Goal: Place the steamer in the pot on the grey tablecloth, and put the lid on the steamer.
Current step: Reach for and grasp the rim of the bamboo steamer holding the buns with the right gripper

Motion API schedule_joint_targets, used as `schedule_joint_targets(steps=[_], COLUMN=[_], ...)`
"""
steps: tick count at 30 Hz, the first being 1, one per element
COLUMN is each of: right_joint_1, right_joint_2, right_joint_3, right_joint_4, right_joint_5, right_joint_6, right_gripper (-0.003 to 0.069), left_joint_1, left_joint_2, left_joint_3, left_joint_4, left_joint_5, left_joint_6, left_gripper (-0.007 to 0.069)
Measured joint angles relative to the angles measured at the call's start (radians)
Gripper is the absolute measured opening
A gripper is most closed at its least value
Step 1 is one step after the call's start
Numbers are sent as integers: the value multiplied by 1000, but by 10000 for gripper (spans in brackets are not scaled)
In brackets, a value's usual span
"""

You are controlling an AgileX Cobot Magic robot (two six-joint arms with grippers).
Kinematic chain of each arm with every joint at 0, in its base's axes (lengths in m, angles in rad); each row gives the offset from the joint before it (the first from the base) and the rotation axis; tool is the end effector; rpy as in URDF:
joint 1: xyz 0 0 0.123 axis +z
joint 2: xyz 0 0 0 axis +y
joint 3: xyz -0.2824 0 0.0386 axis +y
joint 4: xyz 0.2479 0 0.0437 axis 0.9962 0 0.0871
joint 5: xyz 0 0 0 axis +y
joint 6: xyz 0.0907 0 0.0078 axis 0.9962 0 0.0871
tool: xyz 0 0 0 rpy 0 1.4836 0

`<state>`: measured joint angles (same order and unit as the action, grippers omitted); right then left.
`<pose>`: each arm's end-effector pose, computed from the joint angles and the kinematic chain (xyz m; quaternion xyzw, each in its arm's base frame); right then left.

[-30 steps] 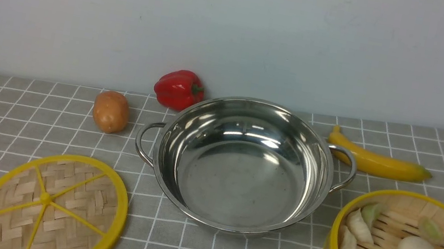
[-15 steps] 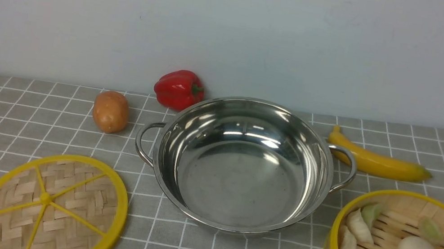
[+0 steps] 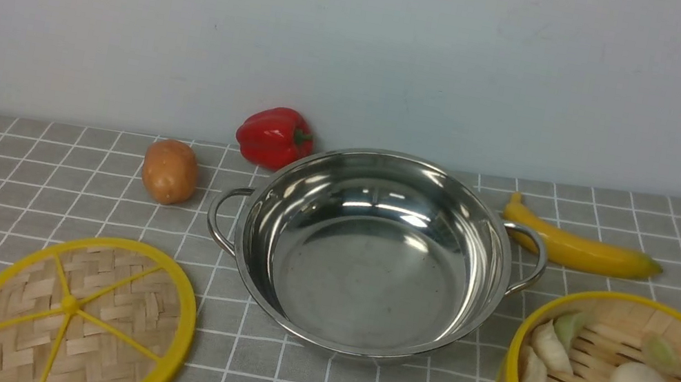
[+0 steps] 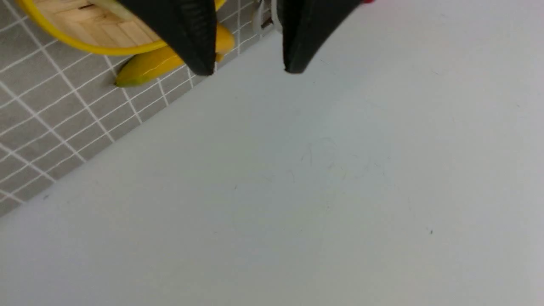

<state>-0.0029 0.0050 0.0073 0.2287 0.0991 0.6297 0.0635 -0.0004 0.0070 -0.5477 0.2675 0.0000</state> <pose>0.0572 0.0019 0.2016 0.2909 0.6529 0.2971 0.6332 0.0556 -0.0091 0.1900 -0.1787 0.7360 -0.2018 0.6210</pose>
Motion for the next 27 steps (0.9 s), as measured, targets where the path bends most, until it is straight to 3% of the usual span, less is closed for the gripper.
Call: schedule_joint_targets(steps=[7,10,14,19,21,25,27], right_joint_1=[0,0,3,46,76,94,100], right_joint_2=[0,0,0,0,1,17,69], right_joint_3=[0,0,0,1,1,-53,-162], right_joint_4=[25,32,53,51,-12,-108,-229], right_joint_5=[-4,-13,-36,-317,-567,-659,-628], right_joint_6=[37,55,86,98,94,57,5], right_gripper=[243,243,243,243,243,243,243], left_joint_1=[0,0,0,0,0,0,0], left_joint_2=[0,0,0,0,0,0,0], left_joint_3=[0,0,0,0,0,0,-4], left_joint_4=[-68,-217,-315,-360,-411,-526,-612], left_joint_5=[1,4,2,-57,-149,-267,-377], left_joint_6=[-47,-116,-133,-141,-163,-211,-242], left_gripper=[243,243,243,243,243,243,243])
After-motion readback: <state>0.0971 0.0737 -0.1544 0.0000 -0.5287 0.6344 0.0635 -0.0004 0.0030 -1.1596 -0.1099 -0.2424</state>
